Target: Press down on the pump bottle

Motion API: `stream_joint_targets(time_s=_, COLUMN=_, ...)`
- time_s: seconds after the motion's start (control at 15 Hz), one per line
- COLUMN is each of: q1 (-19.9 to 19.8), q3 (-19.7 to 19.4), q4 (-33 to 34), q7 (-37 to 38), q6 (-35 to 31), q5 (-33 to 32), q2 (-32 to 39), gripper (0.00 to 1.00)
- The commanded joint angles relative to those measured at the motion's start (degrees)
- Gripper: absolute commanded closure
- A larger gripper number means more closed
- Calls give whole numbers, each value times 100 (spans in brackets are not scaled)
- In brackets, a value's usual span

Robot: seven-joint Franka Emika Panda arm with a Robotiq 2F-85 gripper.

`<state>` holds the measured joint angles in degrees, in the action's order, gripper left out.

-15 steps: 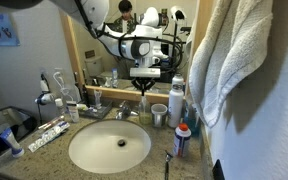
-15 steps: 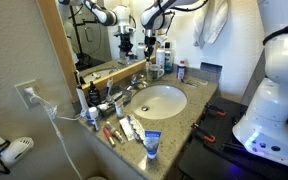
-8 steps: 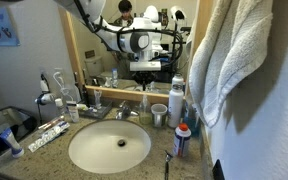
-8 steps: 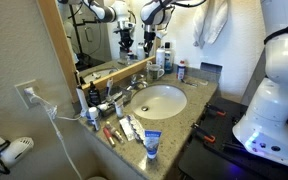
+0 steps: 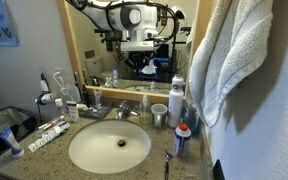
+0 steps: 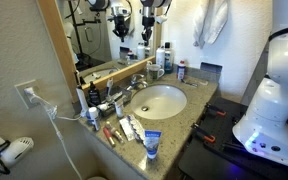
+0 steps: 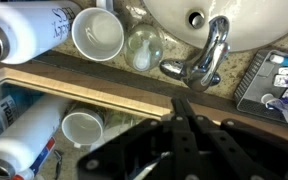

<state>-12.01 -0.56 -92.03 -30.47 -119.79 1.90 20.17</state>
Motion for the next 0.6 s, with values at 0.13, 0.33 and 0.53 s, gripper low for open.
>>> stream_joint_targets(time_s=0.13, q1=419, q3=-91, q4=-113, q7=832, q6=1056, q5=-486, q2=-727, gripper=100)
stream_joint_targets(time_s=0.33, q1=625, q3=-48, q4=-254, q7=1165, q6=1686, q5=-640, q2=-1104, gripper=100)
stream_joint_targets(time_s=0.53, q1=829, q3=7, q4=-527, q7=1391, q6=2098, q5=-704, q2=-1537, gripper=100)
